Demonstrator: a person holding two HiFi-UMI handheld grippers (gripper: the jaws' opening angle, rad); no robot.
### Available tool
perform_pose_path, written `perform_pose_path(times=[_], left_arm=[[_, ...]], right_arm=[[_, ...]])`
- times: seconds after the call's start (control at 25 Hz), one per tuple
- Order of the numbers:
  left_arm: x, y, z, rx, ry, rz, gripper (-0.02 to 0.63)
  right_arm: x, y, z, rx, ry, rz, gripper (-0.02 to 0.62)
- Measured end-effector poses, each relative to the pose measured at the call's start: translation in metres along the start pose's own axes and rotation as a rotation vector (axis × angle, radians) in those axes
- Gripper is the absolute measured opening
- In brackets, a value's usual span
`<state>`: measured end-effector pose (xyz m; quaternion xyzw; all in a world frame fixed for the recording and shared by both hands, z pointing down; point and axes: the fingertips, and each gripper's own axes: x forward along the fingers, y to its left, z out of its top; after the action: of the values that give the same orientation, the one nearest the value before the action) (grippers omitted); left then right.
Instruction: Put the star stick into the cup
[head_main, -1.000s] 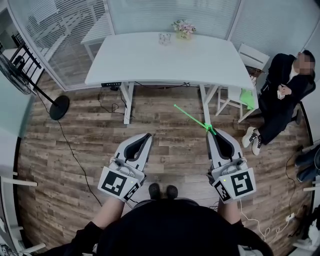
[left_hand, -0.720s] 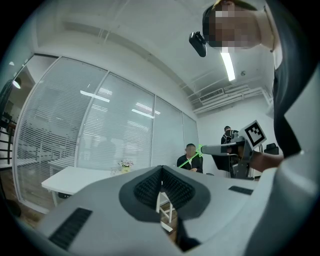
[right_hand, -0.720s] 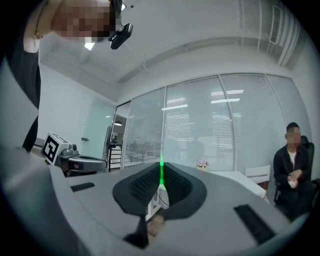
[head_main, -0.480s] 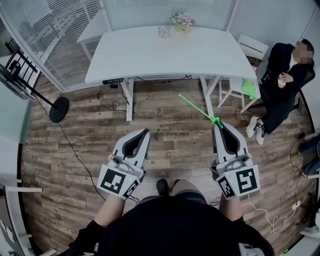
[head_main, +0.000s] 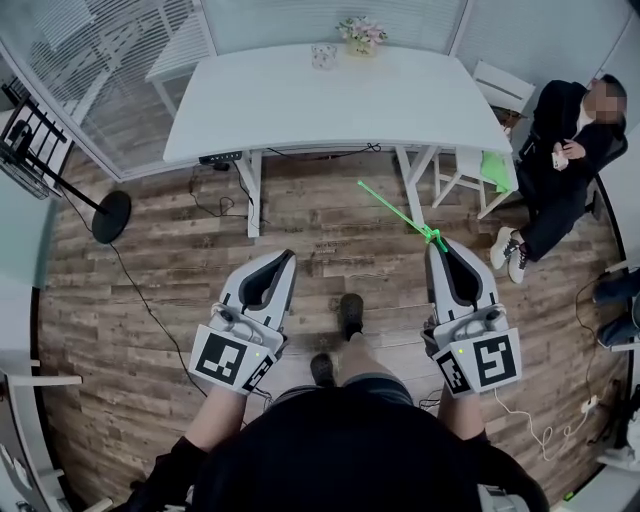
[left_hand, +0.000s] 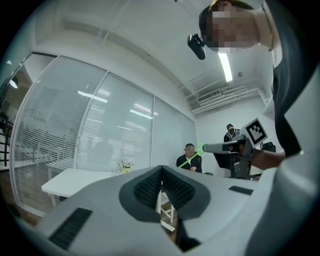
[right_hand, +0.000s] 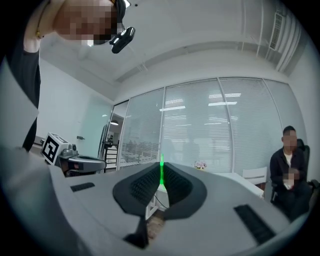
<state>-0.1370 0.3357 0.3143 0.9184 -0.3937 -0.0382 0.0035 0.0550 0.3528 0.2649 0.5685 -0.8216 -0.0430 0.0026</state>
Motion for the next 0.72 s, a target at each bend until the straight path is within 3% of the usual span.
perform_pose_path(times=[0.72], left_arm=[[0.112, 0.053, -0.007, 0.018, -0.007, 0.009, 0.012]], right_arm=[[0.104, -0.078, -0.012, 0.011, -0.032, 0.026, 0.023]])
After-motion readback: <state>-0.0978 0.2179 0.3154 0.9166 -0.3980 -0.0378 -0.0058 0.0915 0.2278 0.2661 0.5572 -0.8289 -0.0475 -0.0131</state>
